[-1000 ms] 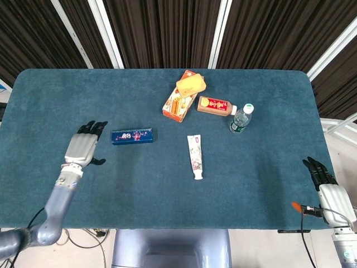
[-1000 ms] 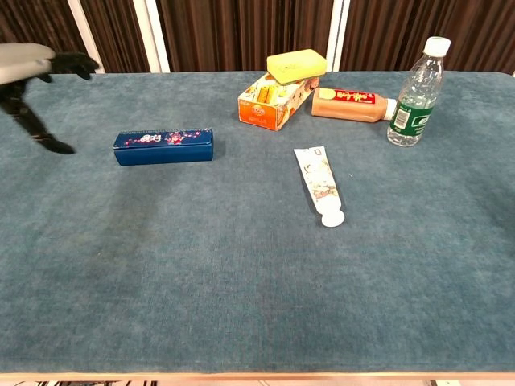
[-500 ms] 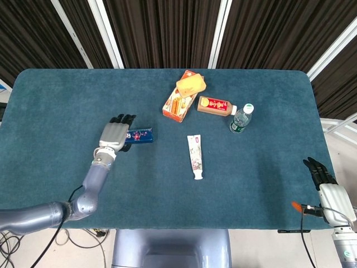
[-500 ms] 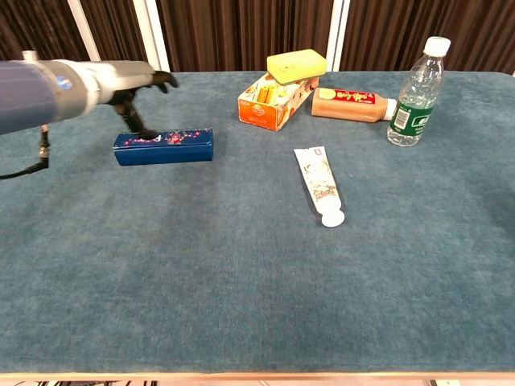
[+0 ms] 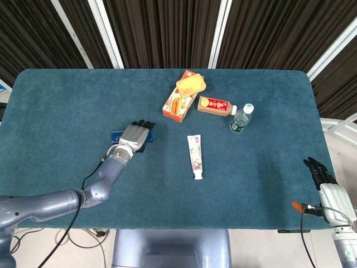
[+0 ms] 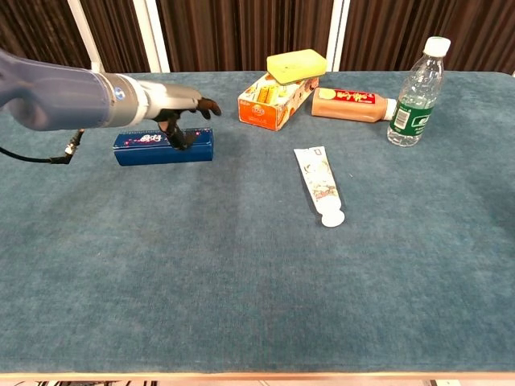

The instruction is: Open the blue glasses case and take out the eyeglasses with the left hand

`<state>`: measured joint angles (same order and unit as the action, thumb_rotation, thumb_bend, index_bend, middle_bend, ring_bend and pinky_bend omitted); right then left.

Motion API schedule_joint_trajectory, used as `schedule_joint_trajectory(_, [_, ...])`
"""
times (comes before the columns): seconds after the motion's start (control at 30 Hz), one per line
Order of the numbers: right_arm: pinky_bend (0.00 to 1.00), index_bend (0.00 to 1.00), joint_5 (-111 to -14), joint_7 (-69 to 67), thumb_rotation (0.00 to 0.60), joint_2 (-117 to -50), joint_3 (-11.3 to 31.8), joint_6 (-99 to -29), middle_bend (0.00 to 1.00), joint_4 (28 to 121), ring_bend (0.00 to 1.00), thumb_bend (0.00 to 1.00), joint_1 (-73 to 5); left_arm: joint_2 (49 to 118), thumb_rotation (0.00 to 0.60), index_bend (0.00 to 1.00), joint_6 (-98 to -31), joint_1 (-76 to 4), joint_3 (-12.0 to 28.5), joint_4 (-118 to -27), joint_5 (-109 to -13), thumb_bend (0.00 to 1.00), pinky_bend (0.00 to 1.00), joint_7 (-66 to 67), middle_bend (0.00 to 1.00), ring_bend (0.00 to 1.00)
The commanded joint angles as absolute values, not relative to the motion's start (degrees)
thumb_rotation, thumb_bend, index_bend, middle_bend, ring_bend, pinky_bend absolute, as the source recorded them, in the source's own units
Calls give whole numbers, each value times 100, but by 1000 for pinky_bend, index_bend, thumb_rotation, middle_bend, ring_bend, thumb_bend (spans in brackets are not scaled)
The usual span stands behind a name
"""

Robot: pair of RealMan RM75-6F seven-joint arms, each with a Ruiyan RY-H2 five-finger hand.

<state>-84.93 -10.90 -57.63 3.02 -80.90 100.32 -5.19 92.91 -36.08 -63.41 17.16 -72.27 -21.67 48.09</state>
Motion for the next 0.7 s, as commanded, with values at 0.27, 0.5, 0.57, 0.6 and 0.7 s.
schedule_joint_trajectory(0.27, [186, 0, -8476, -1129, 600, -5742, 308, -8079, 0, 10031, 0, 95, -518, 9410, 600, 30, -3102, -6771, 1210, -6839, -1986, 651, 146, 4553, 60, 0])
schedule_joint_trajectory(0.5, [186, 0, -8517, -1125, 600, -5734, 302, -8118, 0, 10017, 0, 96, -504, 8904, 600, 33, -3273, -6660, 782, -7533, -1992, 651, 154, 4422, 60, 0])
schedule_joint_trajectory(0.57, [186, 0, -8528, -1111, 600, -5738, 297, -8128, 0, 10014, 0, 97, -499, 8706, 600, 33, -3385, -6578, 671, -7835, -2045, 651, 156, 4348, 60, 0])
schedule_joint_trajectory(0.6, [186, 0, -8531, -1102, 600, -5740, 296, -8132, 0, 10015, 0, 98, -498, 8606, 600, 33, -3446, -6529, 614, -7988, -2077, 651, 157, 4308, 60, 0])
schedule_joint_trajectory(0.7, [186, 0, -8540, -1074, 600, -5748, 298, -8152, 0, 10016, 0, 99, -492, 8314, 600, 33, -3636, -6382, 434, -8420, -2171, 651, 158, 4197, 60, 0])
